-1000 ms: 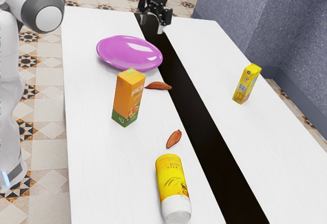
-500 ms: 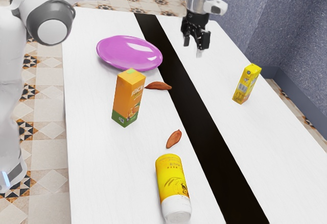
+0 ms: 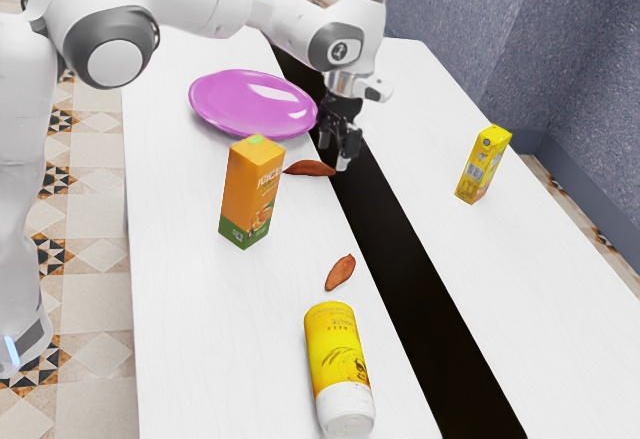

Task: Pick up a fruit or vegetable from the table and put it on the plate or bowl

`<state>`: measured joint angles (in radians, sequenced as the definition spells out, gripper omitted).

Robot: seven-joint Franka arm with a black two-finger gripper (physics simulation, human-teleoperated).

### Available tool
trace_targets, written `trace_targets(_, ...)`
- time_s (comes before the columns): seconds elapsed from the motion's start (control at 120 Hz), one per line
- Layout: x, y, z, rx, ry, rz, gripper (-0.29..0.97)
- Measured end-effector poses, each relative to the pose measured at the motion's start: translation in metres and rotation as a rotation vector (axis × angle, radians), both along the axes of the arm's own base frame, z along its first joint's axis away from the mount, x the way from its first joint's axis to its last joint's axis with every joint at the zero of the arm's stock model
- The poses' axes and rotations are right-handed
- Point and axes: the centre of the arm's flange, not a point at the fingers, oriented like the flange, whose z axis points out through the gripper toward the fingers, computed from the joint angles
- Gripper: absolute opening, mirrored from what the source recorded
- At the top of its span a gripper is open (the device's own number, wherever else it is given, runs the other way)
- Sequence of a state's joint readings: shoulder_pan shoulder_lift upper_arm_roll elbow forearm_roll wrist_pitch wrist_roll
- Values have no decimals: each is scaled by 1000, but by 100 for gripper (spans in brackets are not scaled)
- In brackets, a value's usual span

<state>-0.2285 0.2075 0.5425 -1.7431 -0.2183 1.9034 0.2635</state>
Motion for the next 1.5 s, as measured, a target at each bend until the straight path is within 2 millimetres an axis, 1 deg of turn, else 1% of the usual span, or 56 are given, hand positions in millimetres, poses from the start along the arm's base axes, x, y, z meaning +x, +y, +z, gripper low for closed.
trace_targets(0.1,1,6,1,41,-13,-39,67)
trace_targets(0.308,-5,9,2,49,43,-85,68)
trace_targets(0.475,-10,8,-3,39,94,-108,66)
trace_targets(0.608,-10,9,-13,37,126,-121,66)
trace_targets(0.725,-11,15,-14,35,133,-125,67)
trace_targets(0.783,-10,16,-19,35,143,-133,67)
trace_targets(0.933,-2,26,-48,49,181,-157,68)
trace_targets(1.1,9,23,-53,64,174,-209,68)
trace_targets(1.142,10,22,-54,64,172,-219,65)
trace_targets(1.258,11,22,-54,63,167,-240,51)
trace_targets(1.417,11,26,-57,59,168,-256,41)
trace_targets(1.5,10,31,-58,54,167,-254,30)
